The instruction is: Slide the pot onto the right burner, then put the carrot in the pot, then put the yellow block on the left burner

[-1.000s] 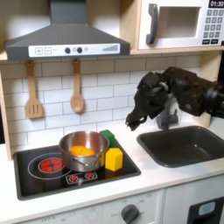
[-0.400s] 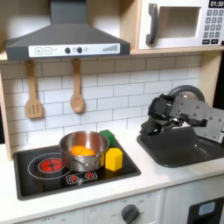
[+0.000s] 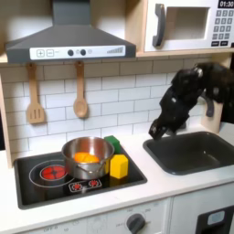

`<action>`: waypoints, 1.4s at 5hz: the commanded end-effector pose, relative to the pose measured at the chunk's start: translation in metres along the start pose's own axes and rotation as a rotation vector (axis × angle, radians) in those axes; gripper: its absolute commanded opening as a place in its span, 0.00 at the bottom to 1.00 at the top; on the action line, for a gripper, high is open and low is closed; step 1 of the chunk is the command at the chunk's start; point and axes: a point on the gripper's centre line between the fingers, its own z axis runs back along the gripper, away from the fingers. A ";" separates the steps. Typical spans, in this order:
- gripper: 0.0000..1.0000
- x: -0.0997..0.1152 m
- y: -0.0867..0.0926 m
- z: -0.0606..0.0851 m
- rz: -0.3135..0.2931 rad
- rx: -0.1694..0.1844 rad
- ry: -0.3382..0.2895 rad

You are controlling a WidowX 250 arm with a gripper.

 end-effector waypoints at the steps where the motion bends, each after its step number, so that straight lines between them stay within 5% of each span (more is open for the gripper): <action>1: 1.00 0.004 0.010 -0.008 -0.005 0.183 0.113; 2: 1.00 0.003 0.016 -0.017 0.028 0.162 0.169; 4: 1.00 0.006 0.022 -0.038 0.029 0.179 0.217; 7: 1.00 0.007 0.030 -0.063 0.147 0.261 0.341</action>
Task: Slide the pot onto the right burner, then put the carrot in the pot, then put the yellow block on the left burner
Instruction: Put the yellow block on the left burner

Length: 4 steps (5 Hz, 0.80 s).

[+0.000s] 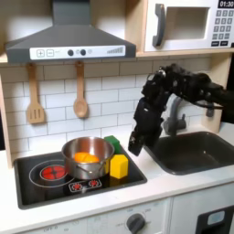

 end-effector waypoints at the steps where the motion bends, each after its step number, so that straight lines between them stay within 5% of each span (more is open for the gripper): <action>1: 1.00 0.001 -0.003 -0.010 0.060 0.026 0.090; 4: 1.00 0.021 -0.003 -0.033 0.103 -0.018 0.131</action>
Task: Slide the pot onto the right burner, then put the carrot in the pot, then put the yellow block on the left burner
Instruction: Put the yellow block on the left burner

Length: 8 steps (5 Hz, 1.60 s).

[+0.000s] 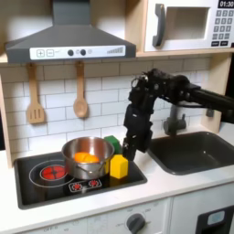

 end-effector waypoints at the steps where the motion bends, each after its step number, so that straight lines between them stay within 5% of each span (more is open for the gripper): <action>1: 1.00 0.018 0.007 -0.010 0.054 -0.006 0.002; 4: 1.00 0.025 0.013 -0.019 0.117 0.007 0.007; 8: 1.00 0.027 0.008 -0.033 0.115 0.014 0.039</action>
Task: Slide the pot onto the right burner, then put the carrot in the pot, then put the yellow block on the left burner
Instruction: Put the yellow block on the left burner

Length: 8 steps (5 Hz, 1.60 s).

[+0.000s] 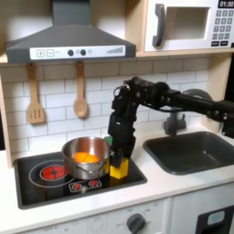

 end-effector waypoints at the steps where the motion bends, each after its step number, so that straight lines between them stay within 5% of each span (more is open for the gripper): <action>1: 1.00 0.002 -0.003 -0.009 -0.010 0.011 0.013; 3: 1.00 0.008 -0.004 -0.011 0.001 0.009 0.003; 4: 1.00 0.000 -0.001 -0.042 -0.001 0.064 0.093; 5: 1.00 -0.001 0.000 -0.041 -0.006 0.064 0.083; 6: 0.75 -0.001 -0.001 -0.038 -0.024 0.048 0.057; 7: 0.00 -0.001 -0.001 -0.036 -0.014 0.048 0.033; 8: 0.00 -0.003 0.000 -0.032 -0.012 0.031 0.038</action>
